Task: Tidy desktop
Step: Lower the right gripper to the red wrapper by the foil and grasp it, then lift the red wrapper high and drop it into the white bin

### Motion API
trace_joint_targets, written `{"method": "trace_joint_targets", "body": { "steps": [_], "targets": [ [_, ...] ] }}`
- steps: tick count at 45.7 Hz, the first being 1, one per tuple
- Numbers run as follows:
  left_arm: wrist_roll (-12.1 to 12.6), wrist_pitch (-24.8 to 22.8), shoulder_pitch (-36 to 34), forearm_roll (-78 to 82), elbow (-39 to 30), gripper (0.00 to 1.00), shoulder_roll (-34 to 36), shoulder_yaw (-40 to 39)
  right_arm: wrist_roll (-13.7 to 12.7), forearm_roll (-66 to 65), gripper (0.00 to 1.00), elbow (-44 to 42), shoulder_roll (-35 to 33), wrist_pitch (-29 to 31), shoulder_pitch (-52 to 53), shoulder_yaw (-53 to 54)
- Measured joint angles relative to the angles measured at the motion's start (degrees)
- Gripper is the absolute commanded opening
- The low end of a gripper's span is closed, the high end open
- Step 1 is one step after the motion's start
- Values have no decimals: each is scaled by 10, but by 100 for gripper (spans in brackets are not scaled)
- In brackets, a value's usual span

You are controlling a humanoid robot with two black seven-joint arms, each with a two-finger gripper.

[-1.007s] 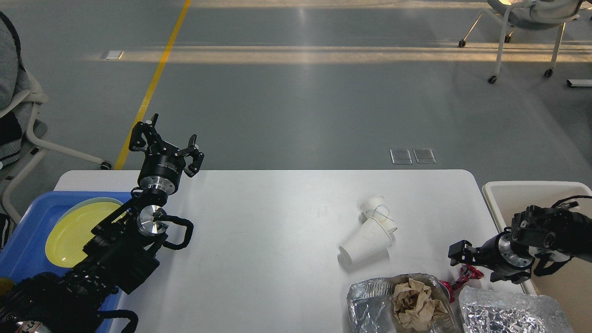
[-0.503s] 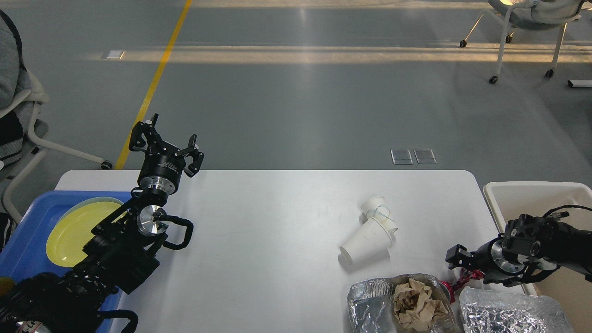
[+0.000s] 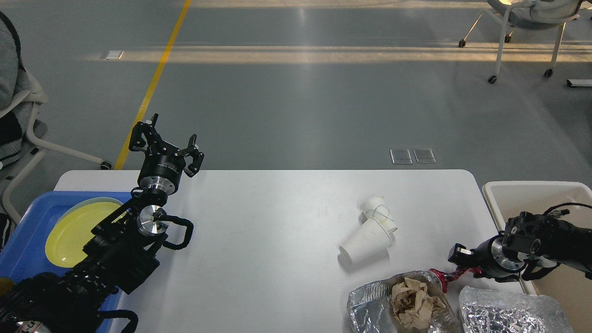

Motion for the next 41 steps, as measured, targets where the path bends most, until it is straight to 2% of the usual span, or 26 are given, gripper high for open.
{"method": "trace_joint_targets", "body": {
  "steps": [7,14,21,32,41],
  "targets": [
    [0,0,0,0,0,100,0,0,0,3,46,0,-4,13,51,5],
    [0,0,0,0,0,100,0,0,1,6,46,0,-16,58,134,3],
    [0,0,0,0,0,100,0,0,1,6,46,0,-48,134,243,1],
    [0,0,0,0,0,100,0,0,5,5,47,12,-95,311,461,6],
    [0,0,0,0,0,100,0,0,5,7,47,28,-122,341,623,15]
  ]
}}
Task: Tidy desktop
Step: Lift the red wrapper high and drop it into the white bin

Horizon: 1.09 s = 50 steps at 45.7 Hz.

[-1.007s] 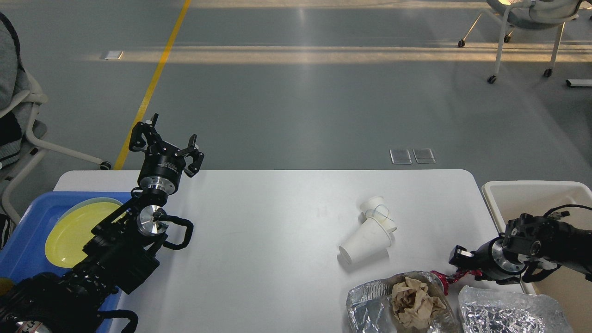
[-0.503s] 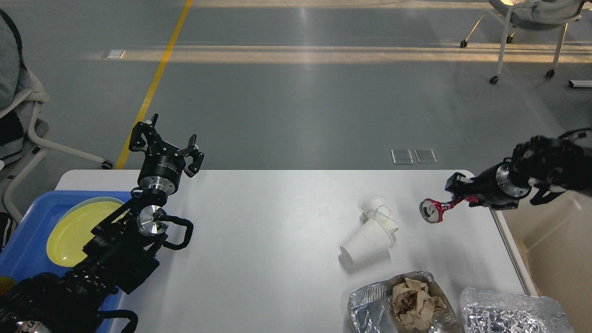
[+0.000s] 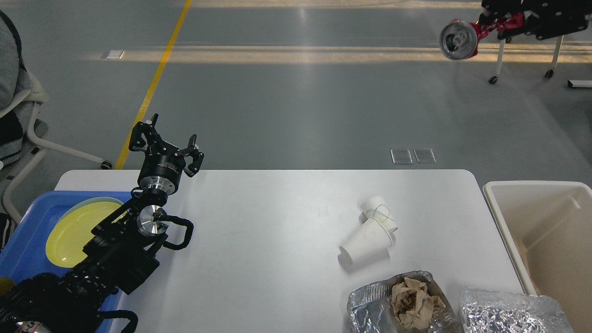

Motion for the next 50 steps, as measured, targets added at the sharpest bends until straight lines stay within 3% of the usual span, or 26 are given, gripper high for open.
{"method": "trace_joint_targets", "body": {
  "steps": [16,25,31,36,42,50],
  "targets": [
    [0,0,0,0,0,100,0,0,-4,6,47,99,-61,0,213,58],
    [0,0,0,0,0,100,0,0,-7,6,45,112,-59,0,235,56],
    [0,0,0,0,0,100,0,0,-22,0,45,107,-56,0,157,46],
    [0,0,0,0,0,100,0,0,-41,-21,45,90,-56,0,38,43],
    [0,0,0,0,0,100,0,0,-46,-48,45,50,-51,0,-116,42],
    [0,0,0,0,0,100,0,0,-47,-83,46,-63,-21,-111,-321,41]
  ]
}}
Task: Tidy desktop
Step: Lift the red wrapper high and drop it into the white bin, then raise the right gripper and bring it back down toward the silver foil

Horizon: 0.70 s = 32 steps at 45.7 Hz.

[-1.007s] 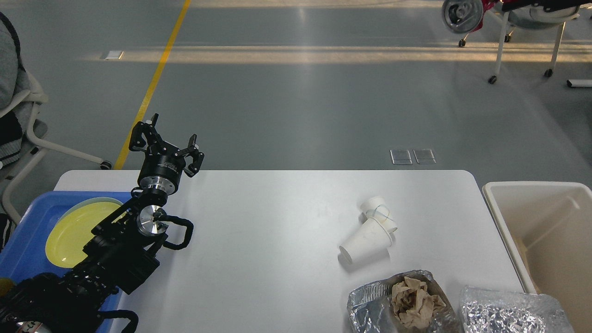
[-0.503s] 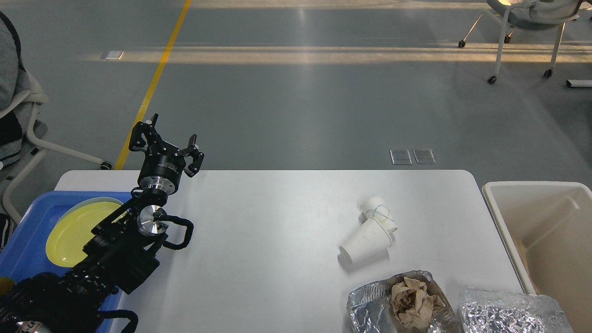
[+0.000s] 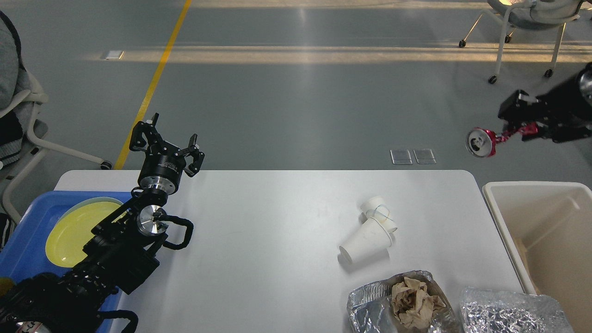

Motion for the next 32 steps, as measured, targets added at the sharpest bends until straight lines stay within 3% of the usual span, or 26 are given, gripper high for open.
{"method": "trace_joint_targets", "body": {
  "steps": [12,22,26,32],
  "targets": [
    [0,0,0,0,0,100,0,0,1,-4,50,-156,72,-156,-191,-55],
    [0,0,0,0,0,100,0,0,1,-1,69,-177,78,-264,-261,-119],
    [0,0,0,0,0,100,0,0,0,-1,100,-179,81,-284,-276,-122],
    [0,0,0,0,0,100,0,0,2,-1,100,-179,83,-293,-284,-122]
  ]
}}
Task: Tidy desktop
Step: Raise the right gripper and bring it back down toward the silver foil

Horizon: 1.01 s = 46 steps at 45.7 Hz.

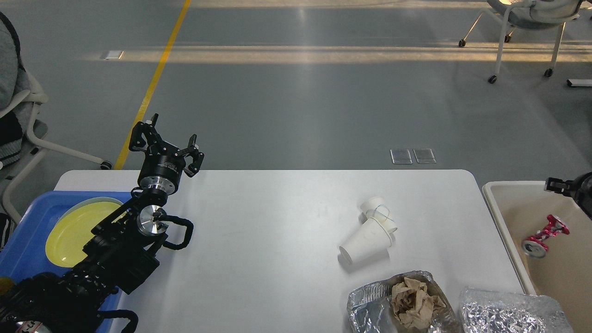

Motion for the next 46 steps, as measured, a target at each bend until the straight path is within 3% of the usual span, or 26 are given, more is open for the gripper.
{"method": "trace_joint_targets", "body": {
  "steps": [15,25,34,46],
  "targets": [
    [0,0,0,0,0,100,0,0,4,3,100,29,1,5,48,7],
    [0,0,0,0,0,100,0,0,4,7,100,211,-42,39,210,8],
    [0,0,0,0,0,100,0,0,2,8,100,379,-85,154,397,9],
    [0,0,0,0,0,100,0,0,2,53,100,454,-91,361,586,10]
  ]
}}
